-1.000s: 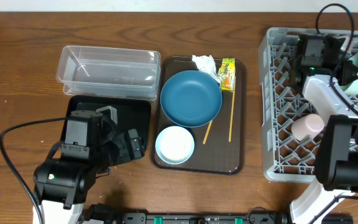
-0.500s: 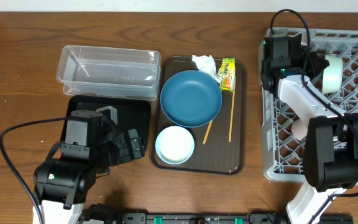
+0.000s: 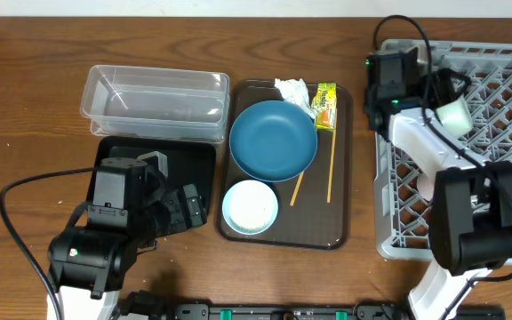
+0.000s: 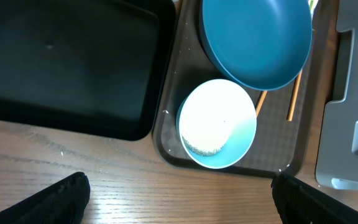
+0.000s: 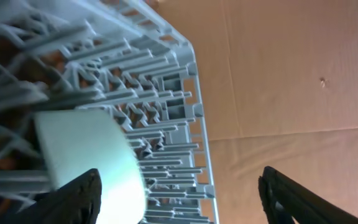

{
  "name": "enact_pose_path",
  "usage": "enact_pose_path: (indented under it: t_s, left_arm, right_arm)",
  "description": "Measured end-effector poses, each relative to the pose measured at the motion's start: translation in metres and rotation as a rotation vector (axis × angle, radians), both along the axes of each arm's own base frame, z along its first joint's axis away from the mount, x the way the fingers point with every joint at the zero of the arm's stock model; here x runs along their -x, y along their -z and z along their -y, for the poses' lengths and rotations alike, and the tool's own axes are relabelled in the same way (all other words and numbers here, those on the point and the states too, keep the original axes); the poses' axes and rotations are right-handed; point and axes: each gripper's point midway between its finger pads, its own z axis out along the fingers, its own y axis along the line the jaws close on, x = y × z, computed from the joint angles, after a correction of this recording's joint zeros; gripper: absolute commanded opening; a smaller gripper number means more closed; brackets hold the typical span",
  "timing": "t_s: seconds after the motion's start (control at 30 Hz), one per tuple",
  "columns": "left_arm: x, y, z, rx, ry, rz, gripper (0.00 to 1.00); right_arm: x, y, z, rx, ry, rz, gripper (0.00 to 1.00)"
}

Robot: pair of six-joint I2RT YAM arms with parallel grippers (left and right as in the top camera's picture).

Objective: Sort waste into correct bins and load items into the dishwasher rack
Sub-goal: 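Reach the right gripper to the teal plate edge and grasp, then lift the teal plate and stand it in the dish rack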

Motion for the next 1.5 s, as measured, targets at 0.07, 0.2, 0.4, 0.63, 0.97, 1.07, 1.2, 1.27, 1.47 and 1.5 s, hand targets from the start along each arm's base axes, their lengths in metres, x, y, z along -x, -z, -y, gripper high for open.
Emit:
enact_pose_path:
  t_s: [0.07,0.2,0.4,0.63,0.97,1.07,1.2,1.27,1.47,1.5]
  left_arm:
    - [0.000,0.000,0.000,0.000,0.000,0.000,0.96]
    - [0.000,0.000,0.000,0.000,0.000,0.000,0.96]
    - [0.000,0.000,0.000,0.000,0.000,0.000,0.96]
    - [0.000,0.000,0.000,0.000,0.000,0.000,0.96]
    - [0.000,0.000,0.000,0.000,0.000,0.000,0.96]
    - [0.000,0.000,0.000,0.000,0.000,0.000,0.96]
    - [0.000,0.000,0.000,0.000,0.000,0.000,0.96]
    - [0.000,0.000,0.000,0.000,0.000,0.000,0.96]
    - [0.000,0.000,0.000,0.000,0.000,0.000,0.96]
    - [0.000,0.000,0.000,0.000,0.000,0.000,0.96]
  right_arm:
    - [-0.003,0.001,-0.014,-0.010,-0.037,-0.001,0.85]
    - [-0.008,0.001,-0.060,-0.065,-0.176,-0.018,0.88]
    - [0.011,0.008,-0.163,-0.380,-0.508,-0.096,0.77]
    - [0.040,0.055,-0.220,-0.977,-0.470,-0.123,0.68]
    - [0.080,0.118,-0.250,-1.417,-0.117,-0.252,0.38]
    - [0.097,0.137,-0.251,-1.445,0.001,-0.304,0.24]
    - [0.100,0.142,-0.251,-1.464,0.067,-0.290,0.04]
    - [0.097,0.140,-0.250,-1.472,0.085,-0.259,0.01]
    - [0.086,0.115,-0.235,-1.489,0.060,-0.182,0.01]
    - [0.081,0.104,-0.228,-1.493,0.043,-0.153,0.01]
